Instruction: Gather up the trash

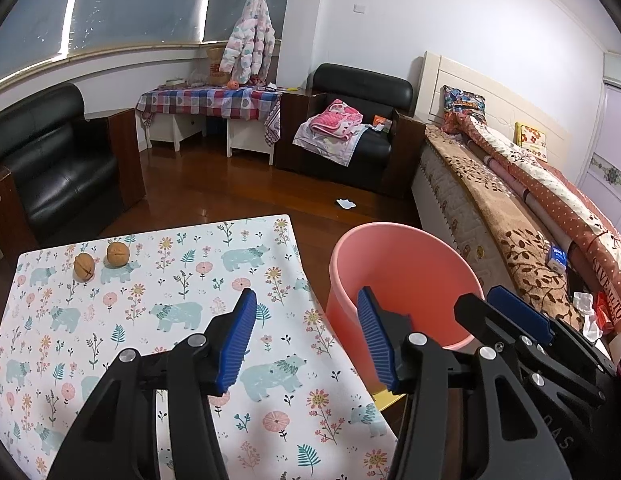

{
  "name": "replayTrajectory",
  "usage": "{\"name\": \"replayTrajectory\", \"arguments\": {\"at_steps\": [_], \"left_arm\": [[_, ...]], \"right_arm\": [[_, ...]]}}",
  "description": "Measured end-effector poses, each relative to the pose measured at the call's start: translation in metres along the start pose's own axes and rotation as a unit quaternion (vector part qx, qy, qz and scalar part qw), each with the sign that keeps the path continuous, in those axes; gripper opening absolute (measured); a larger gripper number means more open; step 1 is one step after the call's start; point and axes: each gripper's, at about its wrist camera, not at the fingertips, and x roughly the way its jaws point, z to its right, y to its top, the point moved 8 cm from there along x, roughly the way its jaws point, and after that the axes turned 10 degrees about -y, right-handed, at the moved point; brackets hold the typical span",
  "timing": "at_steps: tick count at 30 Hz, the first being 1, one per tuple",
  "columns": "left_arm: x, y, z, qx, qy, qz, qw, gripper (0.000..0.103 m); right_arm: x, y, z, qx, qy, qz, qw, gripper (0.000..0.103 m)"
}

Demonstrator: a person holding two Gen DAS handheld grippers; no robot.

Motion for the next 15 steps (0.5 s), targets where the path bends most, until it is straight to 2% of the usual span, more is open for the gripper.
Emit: {"name": "replayTrajectory", "arguments": {"at_steps": [15], "left_arm": [[0.001,-0.0013,-0.0014,0.002,-0.001,-0.002,1.0,0.052]], "right_arm": [[0.0034,-0.0016,-0.0001,0.009,0.002,-0.009,1.0,0.045]]}}
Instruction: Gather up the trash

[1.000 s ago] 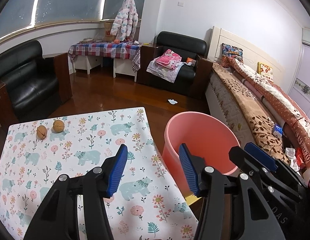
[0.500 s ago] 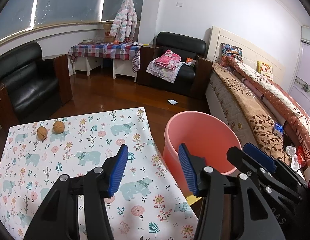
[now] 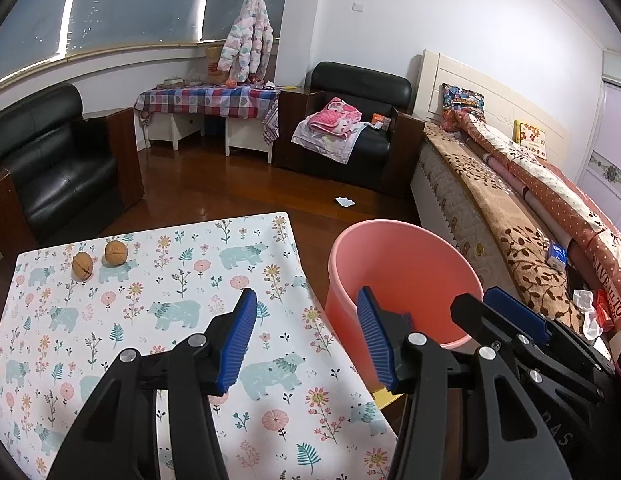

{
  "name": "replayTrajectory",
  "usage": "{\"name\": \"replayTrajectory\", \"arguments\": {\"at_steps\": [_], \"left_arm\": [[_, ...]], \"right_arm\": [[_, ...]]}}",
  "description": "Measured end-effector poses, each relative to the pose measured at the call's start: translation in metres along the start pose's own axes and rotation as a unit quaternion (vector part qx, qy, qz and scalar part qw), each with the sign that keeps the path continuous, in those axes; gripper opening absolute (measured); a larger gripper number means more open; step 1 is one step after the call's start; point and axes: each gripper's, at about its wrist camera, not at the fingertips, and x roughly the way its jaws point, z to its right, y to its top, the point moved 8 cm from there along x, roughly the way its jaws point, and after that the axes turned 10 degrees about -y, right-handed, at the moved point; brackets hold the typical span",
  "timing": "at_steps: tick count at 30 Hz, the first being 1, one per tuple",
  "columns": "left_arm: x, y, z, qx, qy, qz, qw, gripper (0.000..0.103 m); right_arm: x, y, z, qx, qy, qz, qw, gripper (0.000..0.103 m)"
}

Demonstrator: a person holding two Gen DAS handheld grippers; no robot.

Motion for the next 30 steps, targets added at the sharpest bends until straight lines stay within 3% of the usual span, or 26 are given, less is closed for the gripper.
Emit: {"name": "replayTrajectory", "arguments": {"at_steps": [30], "left_arm": [[0.003,-0.0044,-0.0005,0.001,0.001,-0.004,1.0,0.052]], "right_arm": [[-0.0004,0.0001,0.0104,0.009,-0.002,-0.004,1.0,0.045]]}}
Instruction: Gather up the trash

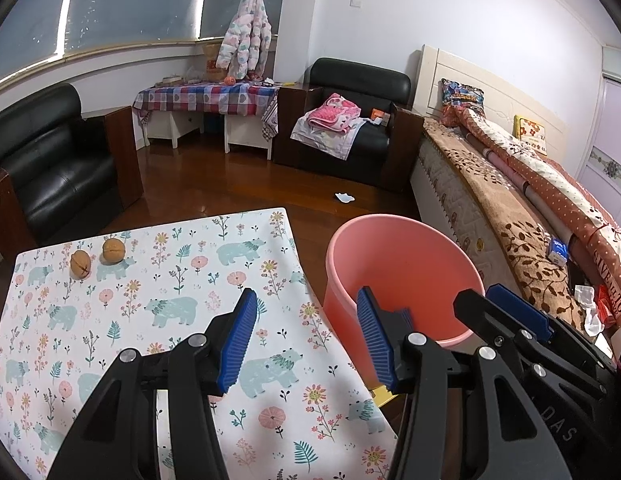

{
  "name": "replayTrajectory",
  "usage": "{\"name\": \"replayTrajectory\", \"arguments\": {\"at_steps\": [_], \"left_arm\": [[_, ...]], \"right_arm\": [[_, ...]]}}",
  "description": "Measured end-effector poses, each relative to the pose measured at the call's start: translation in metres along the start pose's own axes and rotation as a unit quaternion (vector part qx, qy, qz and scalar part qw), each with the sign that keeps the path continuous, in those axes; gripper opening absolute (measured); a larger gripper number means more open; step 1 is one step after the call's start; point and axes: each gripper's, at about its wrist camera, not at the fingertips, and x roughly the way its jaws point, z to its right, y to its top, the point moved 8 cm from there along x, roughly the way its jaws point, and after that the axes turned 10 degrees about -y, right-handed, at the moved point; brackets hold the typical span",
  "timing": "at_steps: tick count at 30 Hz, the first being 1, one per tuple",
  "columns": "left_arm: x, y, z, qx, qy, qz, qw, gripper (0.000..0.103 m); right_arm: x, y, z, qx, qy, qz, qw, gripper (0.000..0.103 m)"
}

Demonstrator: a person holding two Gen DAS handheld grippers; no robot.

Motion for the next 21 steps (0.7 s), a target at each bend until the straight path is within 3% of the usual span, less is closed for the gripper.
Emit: {"name": "replayTrajectory", "arguments": {"at_steps": [21], "left_arm": [[0.0017,-0.0023,0.0025,0.002,-0.001,-0.002,1.0,0.052]], "right_arm": [[0.0013,-0.0021,-0.0004,-0.001,0.0,-0.001,1.0,0.045]]}}
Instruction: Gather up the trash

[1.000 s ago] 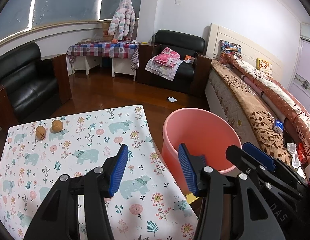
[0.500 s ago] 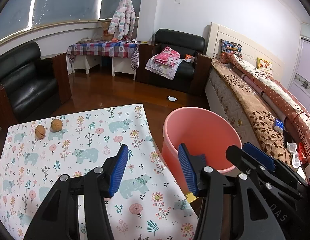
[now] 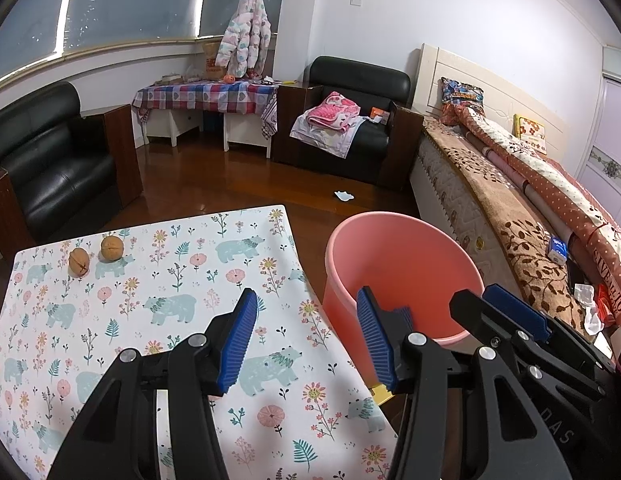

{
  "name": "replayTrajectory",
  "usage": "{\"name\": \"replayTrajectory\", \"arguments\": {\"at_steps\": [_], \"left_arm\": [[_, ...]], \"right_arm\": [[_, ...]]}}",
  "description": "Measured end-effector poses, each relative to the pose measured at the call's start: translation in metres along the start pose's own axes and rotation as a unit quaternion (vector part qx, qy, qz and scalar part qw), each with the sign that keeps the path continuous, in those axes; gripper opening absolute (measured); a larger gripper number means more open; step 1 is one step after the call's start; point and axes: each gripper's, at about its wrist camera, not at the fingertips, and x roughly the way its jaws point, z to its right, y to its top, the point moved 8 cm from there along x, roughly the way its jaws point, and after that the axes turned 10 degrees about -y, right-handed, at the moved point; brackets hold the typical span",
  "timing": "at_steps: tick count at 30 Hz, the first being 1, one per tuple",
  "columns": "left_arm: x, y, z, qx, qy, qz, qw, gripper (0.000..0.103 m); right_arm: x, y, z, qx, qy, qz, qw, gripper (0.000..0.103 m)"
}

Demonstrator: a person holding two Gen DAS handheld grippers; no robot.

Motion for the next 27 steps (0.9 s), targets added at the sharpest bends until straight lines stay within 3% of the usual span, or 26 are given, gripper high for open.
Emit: {"name": "replayTrajectory", "arguments": {"at_steps": [27], "left_arm": [[0.0004,0.0002,-0.0003,0.0,0.0,-0.001,1.0,0.052]], "right_arm": [[0.003,-0.0016,-0.0027,-0.003,-0.001,-0.004,1.0,0.045]]}}
